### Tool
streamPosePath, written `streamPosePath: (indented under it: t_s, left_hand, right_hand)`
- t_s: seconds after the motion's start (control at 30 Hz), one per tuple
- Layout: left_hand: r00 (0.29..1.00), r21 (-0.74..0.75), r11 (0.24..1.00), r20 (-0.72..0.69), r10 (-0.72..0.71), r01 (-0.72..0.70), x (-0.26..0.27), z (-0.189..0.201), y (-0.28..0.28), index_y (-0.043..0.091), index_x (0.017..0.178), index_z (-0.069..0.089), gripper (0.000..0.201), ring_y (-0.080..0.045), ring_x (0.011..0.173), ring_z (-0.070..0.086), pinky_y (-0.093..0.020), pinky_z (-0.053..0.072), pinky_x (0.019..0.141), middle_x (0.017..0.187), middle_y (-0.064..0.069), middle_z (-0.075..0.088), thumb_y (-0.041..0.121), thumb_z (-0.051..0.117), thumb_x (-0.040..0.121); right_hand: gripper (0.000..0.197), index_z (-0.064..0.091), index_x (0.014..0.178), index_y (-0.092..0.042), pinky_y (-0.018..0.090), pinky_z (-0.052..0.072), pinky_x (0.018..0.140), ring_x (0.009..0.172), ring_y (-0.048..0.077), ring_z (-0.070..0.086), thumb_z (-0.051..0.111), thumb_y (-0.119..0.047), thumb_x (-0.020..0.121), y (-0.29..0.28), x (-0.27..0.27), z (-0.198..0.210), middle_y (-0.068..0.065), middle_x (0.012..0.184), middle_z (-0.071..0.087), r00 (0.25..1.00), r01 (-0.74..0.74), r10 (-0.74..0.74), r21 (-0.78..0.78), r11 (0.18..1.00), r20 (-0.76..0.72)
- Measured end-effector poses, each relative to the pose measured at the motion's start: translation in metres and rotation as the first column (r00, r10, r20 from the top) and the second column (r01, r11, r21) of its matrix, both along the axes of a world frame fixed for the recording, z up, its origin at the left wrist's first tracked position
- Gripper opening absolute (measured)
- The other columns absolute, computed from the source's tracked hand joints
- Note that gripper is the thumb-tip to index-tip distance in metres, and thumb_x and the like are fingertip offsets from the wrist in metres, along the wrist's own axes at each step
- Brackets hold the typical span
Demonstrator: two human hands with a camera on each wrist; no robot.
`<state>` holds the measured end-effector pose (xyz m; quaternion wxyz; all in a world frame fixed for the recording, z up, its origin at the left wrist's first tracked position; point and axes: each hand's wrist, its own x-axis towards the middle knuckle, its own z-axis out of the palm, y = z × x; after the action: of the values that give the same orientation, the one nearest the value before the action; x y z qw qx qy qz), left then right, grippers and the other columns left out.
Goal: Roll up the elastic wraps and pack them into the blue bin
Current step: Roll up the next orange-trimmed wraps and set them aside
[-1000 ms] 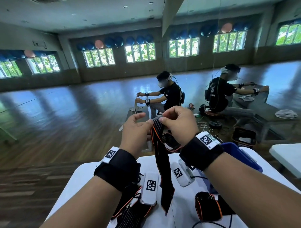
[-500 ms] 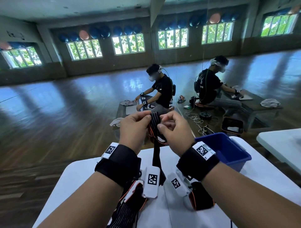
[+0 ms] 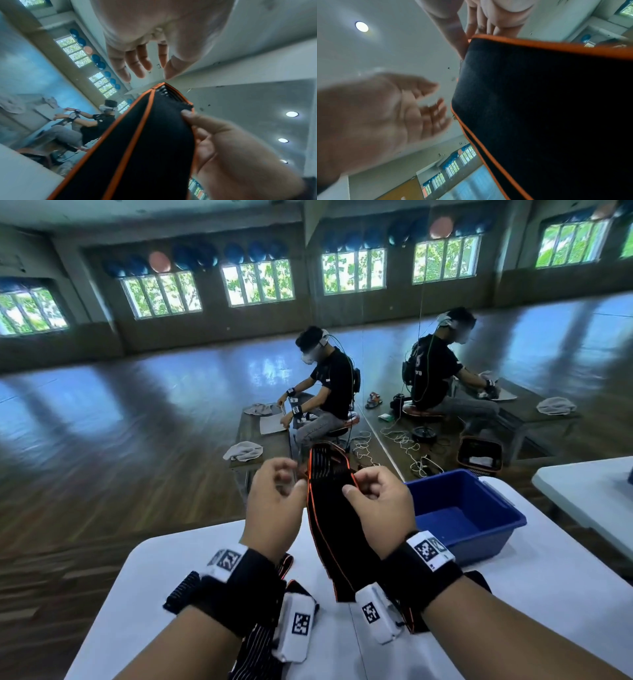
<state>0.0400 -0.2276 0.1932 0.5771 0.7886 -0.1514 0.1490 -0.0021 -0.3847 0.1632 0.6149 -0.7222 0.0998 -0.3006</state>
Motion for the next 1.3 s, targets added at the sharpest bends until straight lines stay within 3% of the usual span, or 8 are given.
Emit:
streamPosePath:
  t_s: [0.3,0.53,0.67,0.77,0.87,1.03,1.17,1.3]
  left_hand:
    - [0.969,-0.266,0.950,-0.139,-0.202,0.160,-0.012,-0.051,-0.014,0.021,0.093,0.054,0.017,-0.009,0.074,0.056,-0.025,0.046,0.070,0.086,0.000,0.060,0.006,0.062,0.093]
    - [0.938,-0.248,0.944,-0.214,-0.273,0.218,-0.017,-0.060,-0.021,0.032,0.093,0.058,0.019,-0.021,0.102,0.064,-0.045,0.052,0.095,0.105,-0.004,0.067,0.019,0.061,0.080]
    - [0.920,-0.294,0.928,-0.245,-0.307,0.231,-0.016,-0.065,-0.020,0.030,0.102,0.062,0.029,-0.017,0.108,0.065,-0.040,0.053,0.096,0.112,-0.001,0.068,0.011,0.062,0.079]
    - [0.903,-0.331,0.911,-0.263,-0.339,0.246,-0.012,-0.066,-0.018,0.030,0.106,0.064,0.040,-0.013,0.106,0.066,-0.034,0.054,0.093,0.113,0.002,0.068,-0.003,0.060,0.083]
    - [0.904,-0.353,0.916,-0.303,-0.303,0.189,-0.003,-0.069,-0.019,0.034,0.103,0.066,0.043,-0.019,0.108,0.065,-0.038,0.054,0.094,0.116,-0.002,0.069,0.003,0.060,0.075]
    - [0.859,-0.409,0.903,-0.409,-0.308,0.130,0.021,-0.095,-0.023,0.027,0.107,0.066,0.043,-0.020,0.100,0.065,-0.033,0.056,0.084,0.111,-0.004,0.069,-0.007,0.060,0.081]
    - [0.798,-0.356,0.927,-0.521,-0.304,0.120,0.036,-0.123,-0.030,0.022,0.111,0.064,0.048,-0.023,0.095,0.066,-0.039,0.058,0.087,0.107,-0.009,0.068,-0.017,0.054,0.084]
    - [0.763,-0.193,0.969,-0.598,-0.243,0.158,0.049,-0.165,-0.034,0.027,0.104,0.068,0.048,-0.032,0.103,0.068,-0.046,0.058,0.089,0.113,-0.013,0.069,-0.009,0.056,0.075]
  right_hand:
    - [0.023,0.059,0.099,-0.025,0.035,0.059,0.074,0.079,0.015,0.070,0.072,-0.012,0.084,0.014,0.000,-0.017,-0.001,0.086,0.071,0.995,0.094,-0.096,0.050,0.994,0.031]
    - [0.021,0.056,0.099,-0.024,0.038,0.055,0.085,0.090,0.015,0.066,0.068,-0.012,0.086,0.024,-0.001,-0.028,-0.001,0.097,0.067,0.995,0.087,-0.089,-0.043,0.995,-0.047]
    - [0.029,0.054,0.097,-0.030,0.041,0.055,0.086,0.092,0.021,0.066,0.068,-0.011,0.081,0.023,-0.001,-0.032,0.004,0.101,0.066,0.997,0.034,-0.034,0.000,0.999,-0.065]
    - [0.027,0.055,0.092,-0.027,0.033,0.054,0.080,0.088,0.017,0.065,0.067,-0.007,0.078,0.021,-0.008,-0.039,0.003,0.097,0.065,0.998,-0.016,0.016,-0.003,1.000,-0.056]
    - [0.024,0.060,0.082,-0.015,0.017,0.046,0.071,0.074,0.003,0.057,0.064,0.008,0.079,0.017,-0.023,-0.060,-0.006,0.081,0.062,0.987,-0.136,0.123,-0.121,0.983,-0.106]
    - [0.034,0.067,0.089,-0.027,0.012,0.042,0.076,0.084,-0.003,0.061,0.069,0.003,0.073,0.014,-0.056,-0.120,-0.013,0.092,0.069,0.841,-0.418,0.270,-0.246,0.874,-0.470]
    - [0.040,0.065,0.092,-0.031,0.029,0.053,0.081,0.090,0.014,0.065,0.071,0.000,0.067,0.009,-0.084,-0.159,-0.002,0.097,0.070,0.714,-0.473,0.324,-0.087,0.877,-0.620]
    - [0.049,0.064,0.101,-0.024,0.016,0.049,0.072,0.078,0.002,0.061,0.074,0.011,0.069,0.003,-0.110,-0.176,-0.001,0.095,0.066,0.630,-0.436,0.365,0.076,0.897,-0.685]
